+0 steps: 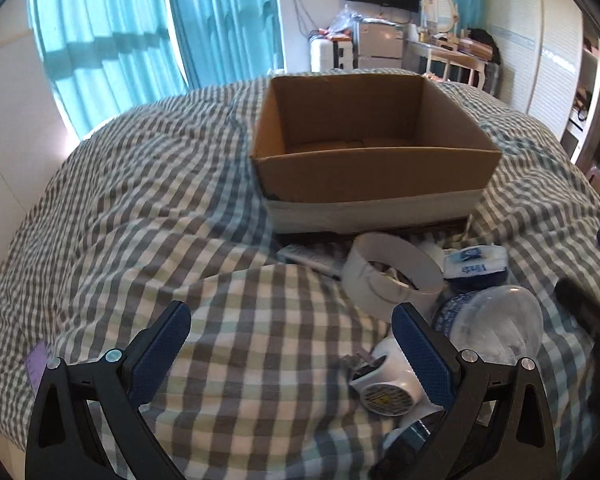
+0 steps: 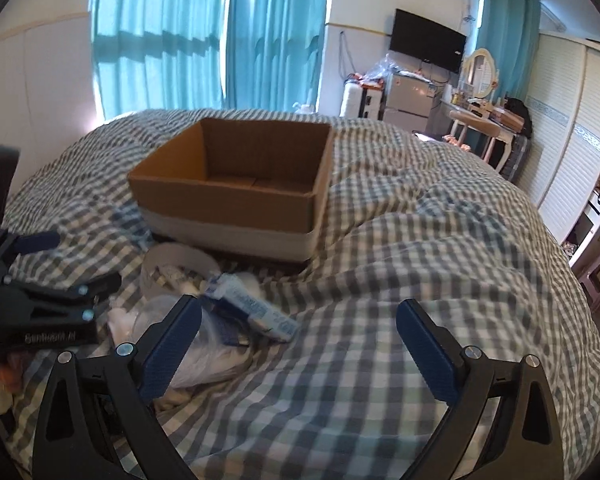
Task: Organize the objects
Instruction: 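Grasp the clear toothpick cup with the right tool while the left tool grasps the tape roll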
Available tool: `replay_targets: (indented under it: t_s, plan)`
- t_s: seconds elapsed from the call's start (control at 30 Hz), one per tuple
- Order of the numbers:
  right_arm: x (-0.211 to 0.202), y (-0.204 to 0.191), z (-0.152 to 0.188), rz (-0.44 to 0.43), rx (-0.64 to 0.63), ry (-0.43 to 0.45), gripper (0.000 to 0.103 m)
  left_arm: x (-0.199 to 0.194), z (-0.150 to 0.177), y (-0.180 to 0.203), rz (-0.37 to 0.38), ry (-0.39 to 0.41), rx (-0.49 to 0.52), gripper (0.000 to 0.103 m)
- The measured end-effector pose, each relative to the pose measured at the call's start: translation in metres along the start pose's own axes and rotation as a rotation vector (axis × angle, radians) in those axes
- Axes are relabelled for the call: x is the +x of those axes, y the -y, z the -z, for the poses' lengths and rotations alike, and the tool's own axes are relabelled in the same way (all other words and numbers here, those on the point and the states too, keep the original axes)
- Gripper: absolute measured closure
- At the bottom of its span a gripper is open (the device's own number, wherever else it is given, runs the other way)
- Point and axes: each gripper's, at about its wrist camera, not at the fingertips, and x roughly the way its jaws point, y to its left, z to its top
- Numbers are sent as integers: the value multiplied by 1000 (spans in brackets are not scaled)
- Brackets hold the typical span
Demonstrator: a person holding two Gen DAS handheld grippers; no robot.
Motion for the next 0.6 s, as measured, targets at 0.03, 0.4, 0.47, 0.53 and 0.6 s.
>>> replay_targets:
  t_s: [0.03, 0.4, 0.47, 0.53, 0.6]
  plan:
    - [5, -9, 2, -9, -23, -23, 4, 0, 0, -5, 1, 1, -7, 0]
    - [37, -65, 11, -88, -128, -127, 9, 13, -3, -33, -3, -35, -55, 0]
    - [40, -64, 12, -109, -121, -150, 14, 15, -5, -31, 1, -40, -44, 0]
    - [38, -64, 9, -123, -118, -162, 15, 19, -7, -29, 1, -46, -35, 0]
    - [38, -66, 12, -124, -128, -179, 19, 23, -9, -27, -4, -52, -31, 0]
